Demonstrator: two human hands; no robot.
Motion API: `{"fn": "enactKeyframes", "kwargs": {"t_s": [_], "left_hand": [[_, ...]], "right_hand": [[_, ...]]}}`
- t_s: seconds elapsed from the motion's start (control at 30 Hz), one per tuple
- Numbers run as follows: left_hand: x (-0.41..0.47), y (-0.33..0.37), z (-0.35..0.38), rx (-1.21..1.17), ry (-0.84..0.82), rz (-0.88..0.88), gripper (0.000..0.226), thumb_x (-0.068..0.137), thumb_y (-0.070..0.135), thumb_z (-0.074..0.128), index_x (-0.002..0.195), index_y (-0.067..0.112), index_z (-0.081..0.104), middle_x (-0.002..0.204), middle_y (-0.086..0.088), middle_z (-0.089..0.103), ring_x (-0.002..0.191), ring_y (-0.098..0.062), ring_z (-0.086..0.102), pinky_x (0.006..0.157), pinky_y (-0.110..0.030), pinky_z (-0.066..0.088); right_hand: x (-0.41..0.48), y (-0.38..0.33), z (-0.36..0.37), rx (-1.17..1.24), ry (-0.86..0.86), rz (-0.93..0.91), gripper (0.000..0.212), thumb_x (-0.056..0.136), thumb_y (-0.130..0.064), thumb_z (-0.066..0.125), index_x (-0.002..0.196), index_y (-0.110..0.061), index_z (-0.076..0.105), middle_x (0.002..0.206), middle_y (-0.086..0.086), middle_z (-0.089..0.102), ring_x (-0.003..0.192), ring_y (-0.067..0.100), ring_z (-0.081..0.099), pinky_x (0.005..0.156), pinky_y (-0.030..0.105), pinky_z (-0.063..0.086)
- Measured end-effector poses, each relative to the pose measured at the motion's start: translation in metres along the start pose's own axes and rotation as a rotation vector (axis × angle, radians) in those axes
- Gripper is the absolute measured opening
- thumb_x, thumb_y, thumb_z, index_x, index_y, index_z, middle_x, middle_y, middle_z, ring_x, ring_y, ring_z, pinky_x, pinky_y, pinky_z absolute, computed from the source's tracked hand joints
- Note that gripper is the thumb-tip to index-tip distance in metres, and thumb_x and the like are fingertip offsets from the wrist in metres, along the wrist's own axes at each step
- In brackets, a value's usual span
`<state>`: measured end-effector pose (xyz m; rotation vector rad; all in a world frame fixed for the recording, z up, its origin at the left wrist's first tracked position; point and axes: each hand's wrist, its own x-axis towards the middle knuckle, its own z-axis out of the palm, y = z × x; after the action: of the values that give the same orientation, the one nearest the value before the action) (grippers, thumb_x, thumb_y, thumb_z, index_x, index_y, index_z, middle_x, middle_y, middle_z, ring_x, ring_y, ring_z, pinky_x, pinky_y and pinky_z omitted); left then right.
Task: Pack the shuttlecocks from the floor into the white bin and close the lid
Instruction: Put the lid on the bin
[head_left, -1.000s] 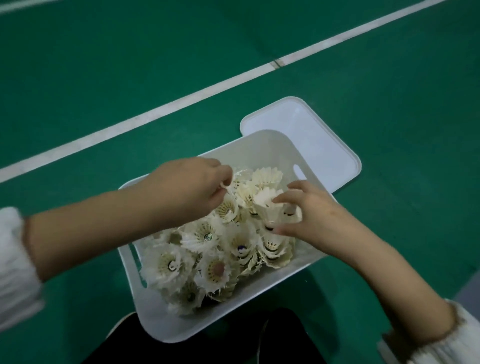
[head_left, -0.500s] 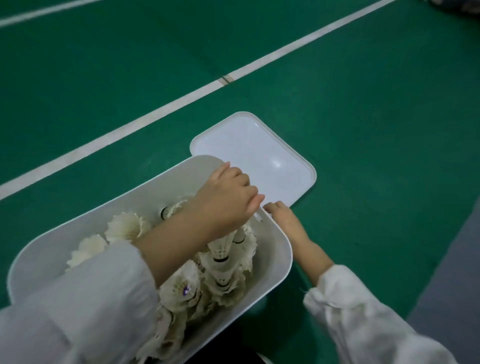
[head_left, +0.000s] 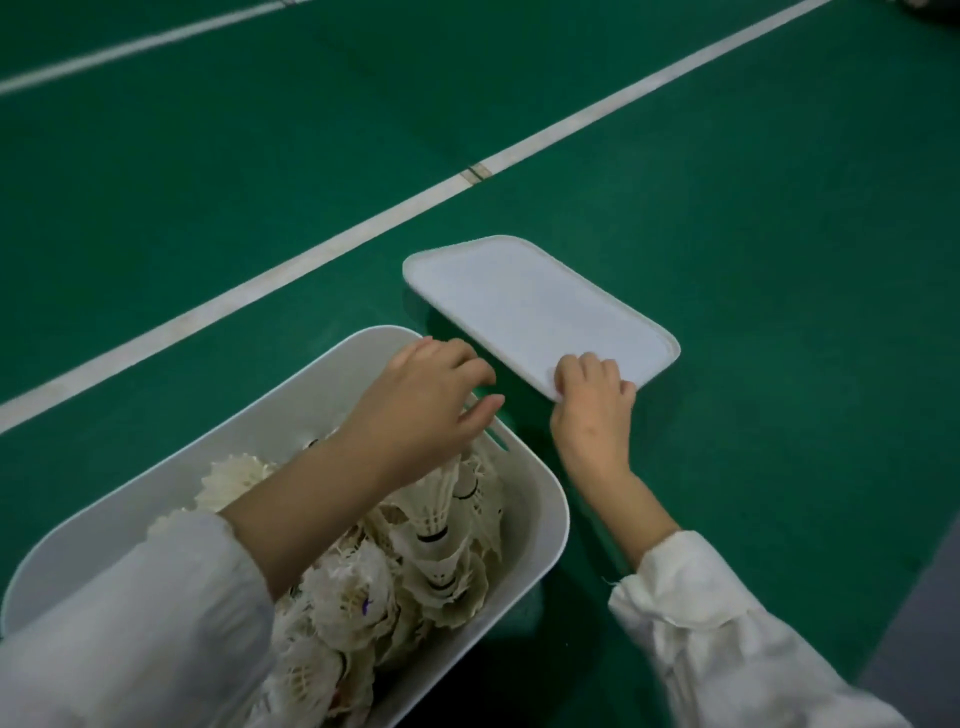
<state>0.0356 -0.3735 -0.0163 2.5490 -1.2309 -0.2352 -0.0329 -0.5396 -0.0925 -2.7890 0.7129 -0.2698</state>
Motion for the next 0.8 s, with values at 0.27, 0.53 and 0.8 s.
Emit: {"fn": "enactKeyframes", "kwargs": {"t_s": [0.27, 0.53, 0.8], "left_hand": [[0.008, -0.018, -0.076, 0.044, 0.297, -0.153, 0.070, 0.088, 0.017, 0.057, 0.145, 0.026, 0.017, 0.153, -0.001, 0.015, 0.140, -0.021, 0.016, 0.115, -0.038, 0.015], [-0.046, -0.063, -0.166, 0.285, 0.584, -0.085, 0.031, 0.073, 0.009, 0.069, 0.102, 0.010, 0.059, 0.101, -0.009, 0.063, 0.102, -0.030, 0.055, 0.107, -0.038, 0.020], [-0.151, -0.093, -0.215, 0.199, 0.653, -0.272, 0.021, 0.080, 0.032, 0.056, 0.070, 0.018, 0.044, 0.066, 0.007, 0.044, 0.070, -0.021, 0.040, 0.067, -0.030, 0.014]], "right_hand": [[0.027, -0.063, -0.104, 0.325, 0.258, -0.233, 0.037, 0.058, 0.009, 0.043, 0.083, -0.010, 0.063, 0.079, 0.001, 0.068, 0.079, 0.026, 0.061, 0.078, 0.028, 0.032], [0.010, -0.143, -0.175, 0.464, 0.352, -0.408, 0.027, 0.060, 0.006, 0.043, 0.074, -0.008, 0.063, 0.075, -0.019, 0.064, 0.073, 0.008, 0.046, 0.068, 0.022, 0.023], [-0.019, -0.179, -0.208, 0.811, 0.140, -0.363, 0.019, 0.071, -0.004, 0.052, 0.083, -0.018, 0.050, 0.083, -0.002, 0.060, 0.081, 0.010, 0.053, 0.071, 0.023, 0.042]]}}
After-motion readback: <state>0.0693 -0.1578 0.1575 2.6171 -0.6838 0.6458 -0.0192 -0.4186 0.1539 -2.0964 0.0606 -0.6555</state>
